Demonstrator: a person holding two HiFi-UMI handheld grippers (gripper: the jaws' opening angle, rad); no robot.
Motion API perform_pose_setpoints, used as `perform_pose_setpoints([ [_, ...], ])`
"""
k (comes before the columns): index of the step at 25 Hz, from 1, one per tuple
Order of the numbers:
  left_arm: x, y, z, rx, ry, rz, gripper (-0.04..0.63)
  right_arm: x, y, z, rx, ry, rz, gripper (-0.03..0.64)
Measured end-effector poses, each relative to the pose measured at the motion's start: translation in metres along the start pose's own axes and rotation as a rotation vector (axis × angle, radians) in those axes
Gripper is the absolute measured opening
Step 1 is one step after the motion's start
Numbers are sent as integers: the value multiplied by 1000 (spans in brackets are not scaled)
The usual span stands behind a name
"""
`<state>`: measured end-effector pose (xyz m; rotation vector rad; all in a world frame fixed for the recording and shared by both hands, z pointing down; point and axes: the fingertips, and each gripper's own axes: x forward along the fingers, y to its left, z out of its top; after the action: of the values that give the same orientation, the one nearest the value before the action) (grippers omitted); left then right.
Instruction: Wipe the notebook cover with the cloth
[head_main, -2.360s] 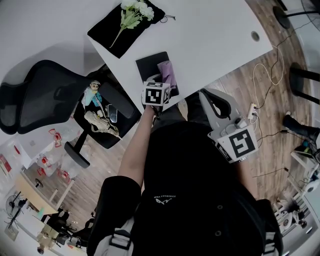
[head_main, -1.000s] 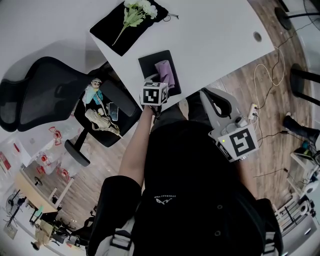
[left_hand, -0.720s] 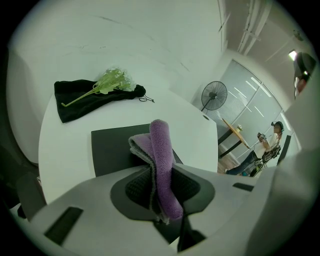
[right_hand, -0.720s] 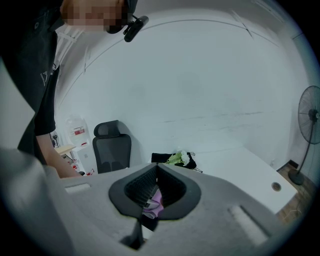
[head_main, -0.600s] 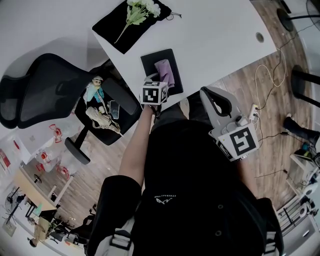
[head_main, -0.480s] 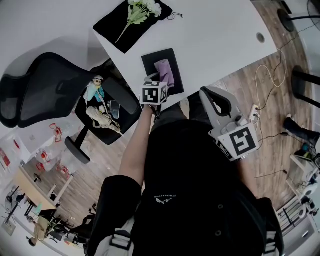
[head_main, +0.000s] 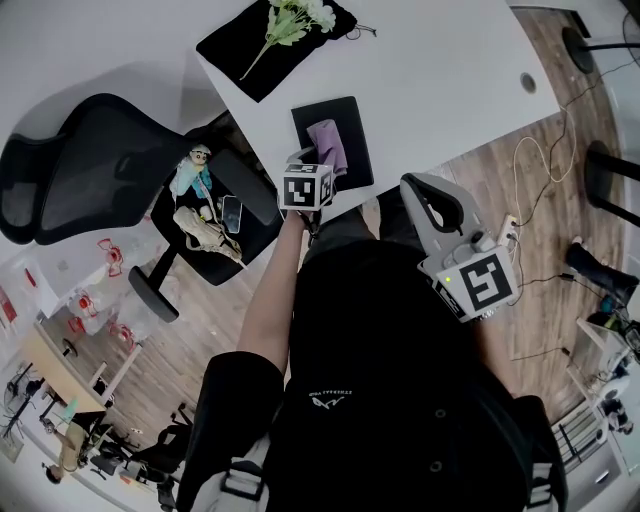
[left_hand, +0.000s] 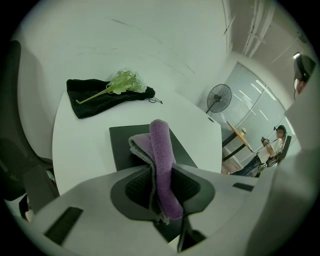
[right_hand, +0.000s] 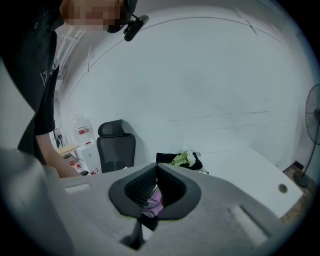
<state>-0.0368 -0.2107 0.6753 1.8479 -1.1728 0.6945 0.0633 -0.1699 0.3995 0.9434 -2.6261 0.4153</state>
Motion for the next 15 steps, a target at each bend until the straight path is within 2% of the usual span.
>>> perform_pose_setpoints([
  [15, -15, 22, -7, -38, -14, 50, 89, 6, 11, 0, -15, 7, 39, 5],
])
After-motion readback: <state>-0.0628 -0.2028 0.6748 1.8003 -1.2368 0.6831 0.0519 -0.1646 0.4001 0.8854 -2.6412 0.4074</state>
